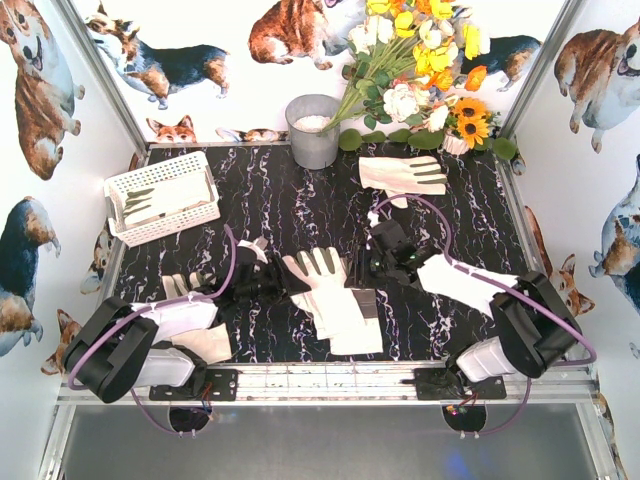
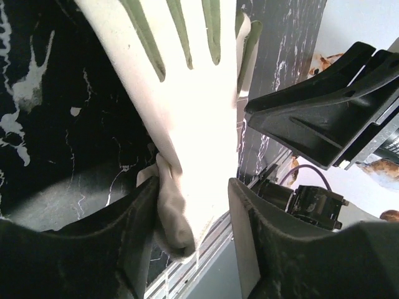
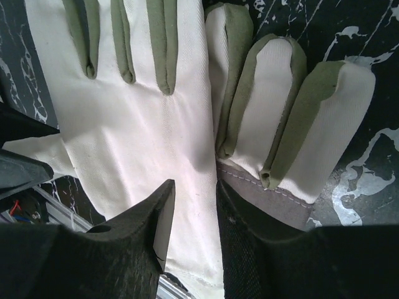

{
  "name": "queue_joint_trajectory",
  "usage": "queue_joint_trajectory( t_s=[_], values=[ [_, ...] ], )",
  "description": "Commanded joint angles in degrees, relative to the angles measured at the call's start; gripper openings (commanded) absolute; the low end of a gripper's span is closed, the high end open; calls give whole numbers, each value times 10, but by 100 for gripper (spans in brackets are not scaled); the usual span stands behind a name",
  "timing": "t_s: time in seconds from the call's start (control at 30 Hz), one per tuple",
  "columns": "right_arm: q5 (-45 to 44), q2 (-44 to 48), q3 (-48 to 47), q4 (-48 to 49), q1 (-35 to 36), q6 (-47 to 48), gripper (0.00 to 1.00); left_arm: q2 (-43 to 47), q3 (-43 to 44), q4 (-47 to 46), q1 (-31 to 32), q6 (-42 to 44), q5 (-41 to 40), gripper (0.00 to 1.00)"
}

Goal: Put the gloves into the storage basket
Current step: Pair the glove with the glove.

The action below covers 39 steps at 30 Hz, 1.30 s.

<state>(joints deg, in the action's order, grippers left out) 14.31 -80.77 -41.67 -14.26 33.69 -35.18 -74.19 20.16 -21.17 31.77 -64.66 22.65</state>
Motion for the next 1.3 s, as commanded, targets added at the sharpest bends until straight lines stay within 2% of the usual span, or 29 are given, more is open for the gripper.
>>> queue_joint_trajectory(
  t_s=[0.0,0.17,0.53,0.63,0.77,0.83,0.93,1.07,1.27],
  values=[
    [10,-13,-30,4,1,8,34,13,-15,-16,-8,3,1,45],
    [18,-38,-39,10,1,14,35,24,-22,0,-10,4,-4,47],
    [43,-71,-47,24,1,21,31,55,-22,85,-15,31,-25,39],
    [43,-80,-46,26,1,24,28,62,-24,97,-17,36,-29,34],
    [42,-77,-45,30,1,24,14,67,-25,107,-18,37,-28,17],
    [42,-68,-45,27,1,24,0,73,-18,122,-18,48,-35,8],
    [39,-40,-48,11,1,29,0,85,7,169,-17,85,-49,0],
    [15,19,-54,-35,1,41,0,98,57,229,-16,145,-62,0],
    [-40,107,-56,-146,-5,58,0,94,90,226,13,166,-62,0]
  ],
)
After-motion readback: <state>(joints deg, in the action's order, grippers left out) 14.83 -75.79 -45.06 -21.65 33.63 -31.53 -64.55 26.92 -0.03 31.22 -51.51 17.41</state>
